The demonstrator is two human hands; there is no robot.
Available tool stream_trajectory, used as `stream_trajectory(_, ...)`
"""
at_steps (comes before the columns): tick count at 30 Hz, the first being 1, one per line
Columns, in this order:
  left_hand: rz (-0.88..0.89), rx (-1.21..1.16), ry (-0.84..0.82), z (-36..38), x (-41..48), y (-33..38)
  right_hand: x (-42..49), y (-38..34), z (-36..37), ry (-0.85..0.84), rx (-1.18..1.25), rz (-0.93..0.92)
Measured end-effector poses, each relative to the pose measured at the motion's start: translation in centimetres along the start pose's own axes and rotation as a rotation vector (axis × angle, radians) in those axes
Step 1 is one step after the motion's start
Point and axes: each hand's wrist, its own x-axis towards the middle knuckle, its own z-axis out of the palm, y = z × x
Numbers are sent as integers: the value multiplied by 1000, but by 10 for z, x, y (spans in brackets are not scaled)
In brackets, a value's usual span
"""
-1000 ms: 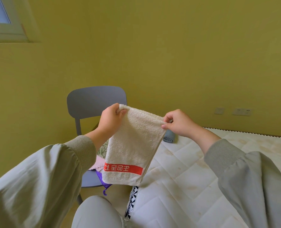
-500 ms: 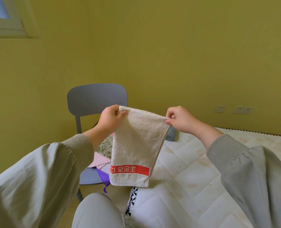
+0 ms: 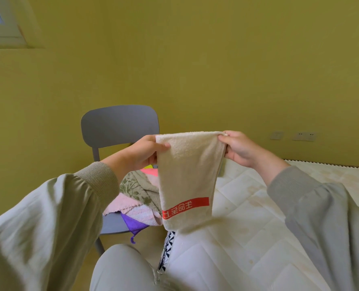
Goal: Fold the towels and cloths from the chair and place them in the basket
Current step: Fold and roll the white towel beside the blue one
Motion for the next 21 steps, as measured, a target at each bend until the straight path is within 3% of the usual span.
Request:
stream_trajectory(8,-199,-149,-199,23,20,0,-6,-1,-44,-107,-100,210)
stream_trajectory(12,-350,-52,-153,45,45,-30,8,34,-52,-47,-293,374)
stream_trajectory(14,-335,93,-10,62,67,-59,22,66,-52,63,-447,371)
stream_trajectory(17,-197,595,273,84,101,-109,51,125,-55,271,-630,241)
stream_trajectory(19,-107,804,302,96,113,-142,58,160,-53,346,-742,218)
stream_trajectory(21,-32,988,219,107,120,-177,60,191,-46,339,-824,182)
